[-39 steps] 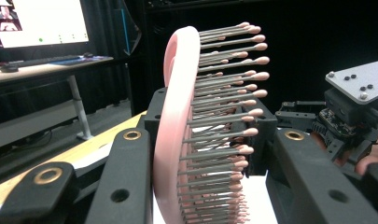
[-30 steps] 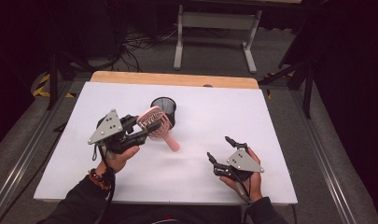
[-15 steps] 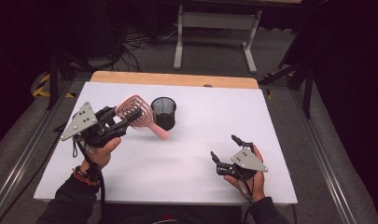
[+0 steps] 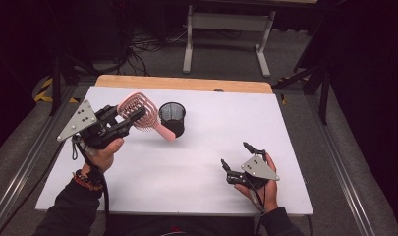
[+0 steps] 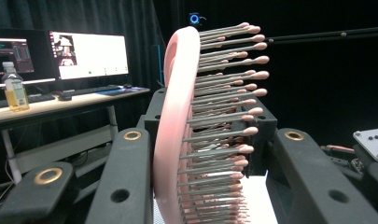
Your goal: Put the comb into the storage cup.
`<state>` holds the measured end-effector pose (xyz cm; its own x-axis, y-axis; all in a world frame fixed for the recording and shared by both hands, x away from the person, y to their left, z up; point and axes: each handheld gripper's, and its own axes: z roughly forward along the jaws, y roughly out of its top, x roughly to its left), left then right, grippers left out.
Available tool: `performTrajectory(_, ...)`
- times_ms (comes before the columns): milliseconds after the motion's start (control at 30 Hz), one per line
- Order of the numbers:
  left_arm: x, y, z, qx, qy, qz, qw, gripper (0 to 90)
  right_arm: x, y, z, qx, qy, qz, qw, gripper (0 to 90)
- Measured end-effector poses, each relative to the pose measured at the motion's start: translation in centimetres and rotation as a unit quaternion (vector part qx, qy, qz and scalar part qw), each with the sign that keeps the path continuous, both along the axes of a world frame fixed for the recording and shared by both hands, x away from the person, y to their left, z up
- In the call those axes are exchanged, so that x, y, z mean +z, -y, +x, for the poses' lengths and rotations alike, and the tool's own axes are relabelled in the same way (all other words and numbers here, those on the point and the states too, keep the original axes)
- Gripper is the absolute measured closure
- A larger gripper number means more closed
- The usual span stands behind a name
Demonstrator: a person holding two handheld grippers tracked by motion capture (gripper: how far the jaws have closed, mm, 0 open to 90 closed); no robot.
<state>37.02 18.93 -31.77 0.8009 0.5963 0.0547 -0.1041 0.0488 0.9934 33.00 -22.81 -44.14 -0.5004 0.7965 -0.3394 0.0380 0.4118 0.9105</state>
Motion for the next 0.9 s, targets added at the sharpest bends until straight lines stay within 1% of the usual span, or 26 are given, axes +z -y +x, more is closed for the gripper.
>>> performTrajectory(67, 0.4, 0.2, 0.4, 0.001, -0.001, 0.004, 1.0000, 63.3, 0.0, 0.0, 0.0, 0.000, -0.001, -0.004, 1.0000, 12.0)
performTrajectory(133, 0.6, 0.3, 0.7, -0.001, -0.005, 0.002, 1.0000, 63.3, -0.1, -0.1, 0.1, -0.002, -0.002, -0.005, 1.0000, 12.2)
performTrajectory(300, 1.4, 0.8, 1.5, 0.002, -0.004, 0.014, 0.9999, 63.3, -0.1, -0.1, 0.1, -0.003, -0.001, -0.008, 1.0000, 12.4)
performTrajectory(400, 1.9, 0.9, 2.0, 0.007, -0.003, 0.022, 0.9997, 63.3, -0.1, -0.1, 0.1, -0.005, -0.001, -0.008, 1.0000, 12.5)
performTrajectory(633, 2.9, 1.0, 3.0, 0.018, -0.003, 0.031, 0.9993, 63.3, 0.0, -0.2, 0.0, -0.002, 0.000, -0.008, 1.0000, 13.0)
performTrajectory(700, 3.1, 1.0, 3.3, 0.024, -0.003, 0.033, 0.9992, 63.2, 0.0, -0.2, -0.1, -0.001, 0.001, -0.009, 1.0000, 13.0)
performTrajectory(800, 3.2, 1.1, 3.7, 0.025, -0.006, 0.031, 0.9992, 63.2, 0.0, -0.3, -0.1, 0.000, 0.000, -0.008, 1.0000, 13.1)
performTrajectory(900, 3.4, 1.2, 3.9, 0.029, -0.006, 0.037, 0.9989, 63.3, 0.0, -0.2, -0.1, 0.000, -0.001, -0.010, 1.0000, 13.2)
